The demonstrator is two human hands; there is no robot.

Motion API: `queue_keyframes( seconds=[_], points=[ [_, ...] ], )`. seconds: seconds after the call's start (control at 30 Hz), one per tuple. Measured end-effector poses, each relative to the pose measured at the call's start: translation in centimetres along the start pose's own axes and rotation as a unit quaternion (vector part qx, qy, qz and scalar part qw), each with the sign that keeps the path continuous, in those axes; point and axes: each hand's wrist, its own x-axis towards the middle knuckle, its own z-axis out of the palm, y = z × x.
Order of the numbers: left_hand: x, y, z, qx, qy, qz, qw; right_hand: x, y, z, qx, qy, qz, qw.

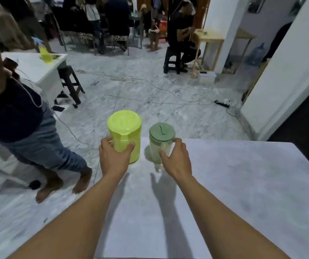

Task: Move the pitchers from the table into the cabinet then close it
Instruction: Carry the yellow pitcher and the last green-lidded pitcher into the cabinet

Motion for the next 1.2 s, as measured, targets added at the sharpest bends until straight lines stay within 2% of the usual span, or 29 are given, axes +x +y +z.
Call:
queue_keyframes(
  seconds=[0.2, 0.4, 0.53, 0.67, 0.8, 0.97, 1.2],
  points=[
    [2.2, -2.6, 3.3, -0.034, -0.021, -0.075, 0.996, 2.4, 2.1, 4.6, 0.111, -0.006, 0.096, 0.989],
    [3.2, -3.8, 5.3, -0.011, 0.009, -0.017, 1.000, 4.4, 2.4, 6.7, 0.194, -0.011, 0.145, 0.970],
    [3.2, -4.1, 5.9, -0.026, 0.039, 0.032, 0.998, 4.9, 2.4, 7.7, 0.221, -0.004, 0.135, 0.966],
    [3.8, -3.6, 6.2, -0.076, 0.047, 0.010, 0.996, 5.2, 2.3, 7.9, 0.235, 0.016, 0.118, 0.965],
    [4.0, -1.6, 6.4, -0.084, 0.064, 0.028, 0.994, 5.5, 2.2, 7.5, 0.251, 0.027, 0.106, 0.962],
    [3.7, 0.0, 5.9, -0.099, 0.063, 0.048, 0.992, 5.6, 1.3, 5.2, 0.270, 0.043, 0.076, 0.959],
    [2.8, 4.5, 3.2, -0.117, 0.064, 0.077, 0.988, 4.2, -1.2, 0.5, 0.284, 0.060, 0.087, 0.953]
  ],
)
